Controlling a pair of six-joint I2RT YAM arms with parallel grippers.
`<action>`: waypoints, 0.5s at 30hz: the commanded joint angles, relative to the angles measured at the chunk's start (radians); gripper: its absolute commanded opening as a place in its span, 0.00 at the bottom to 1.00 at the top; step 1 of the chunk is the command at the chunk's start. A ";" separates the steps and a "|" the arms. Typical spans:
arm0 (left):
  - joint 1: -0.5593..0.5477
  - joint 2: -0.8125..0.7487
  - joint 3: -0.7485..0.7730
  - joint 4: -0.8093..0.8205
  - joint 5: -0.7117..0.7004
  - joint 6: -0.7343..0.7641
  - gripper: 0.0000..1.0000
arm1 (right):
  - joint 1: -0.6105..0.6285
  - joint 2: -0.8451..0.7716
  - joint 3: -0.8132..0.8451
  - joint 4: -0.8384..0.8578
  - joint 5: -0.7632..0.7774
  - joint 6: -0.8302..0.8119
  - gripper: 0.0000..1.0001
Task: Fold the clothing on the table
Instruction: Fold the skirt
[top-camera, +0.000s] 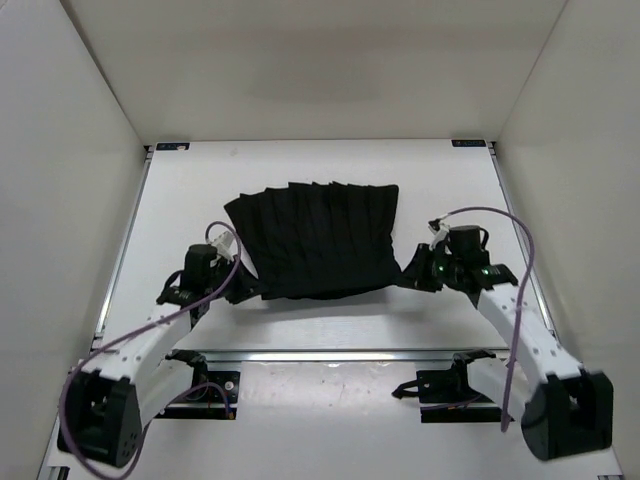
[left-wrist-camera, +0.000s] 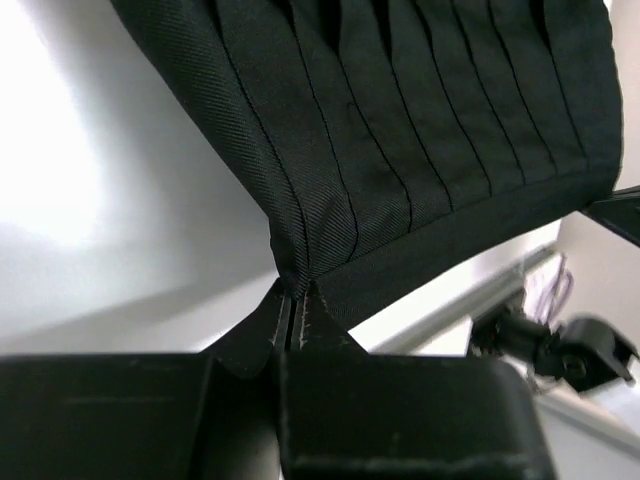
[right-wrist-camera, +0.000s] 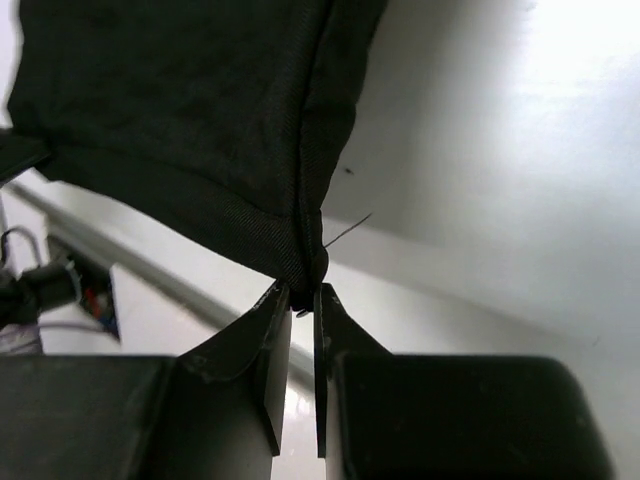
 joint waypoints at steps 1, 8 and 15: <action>0.000 -0.154 -0.047 -0.183 0.040 0.006 0.00 | 0.009 -0.173 -0.031 -0.171 -0.046 0.000 0.00; -0.032 -0.494 -0.026 -0.414 0.096 -0.098 0.00 | 0.021 -0.492 0.015 -0.417 -0.142 0.017 0.01; -0.020 -0.460 0.143 -0.376 0.186 -0.173 0.00 | 0.020 -0.494 0.176 -0.599 -0.113 -0.011 0.00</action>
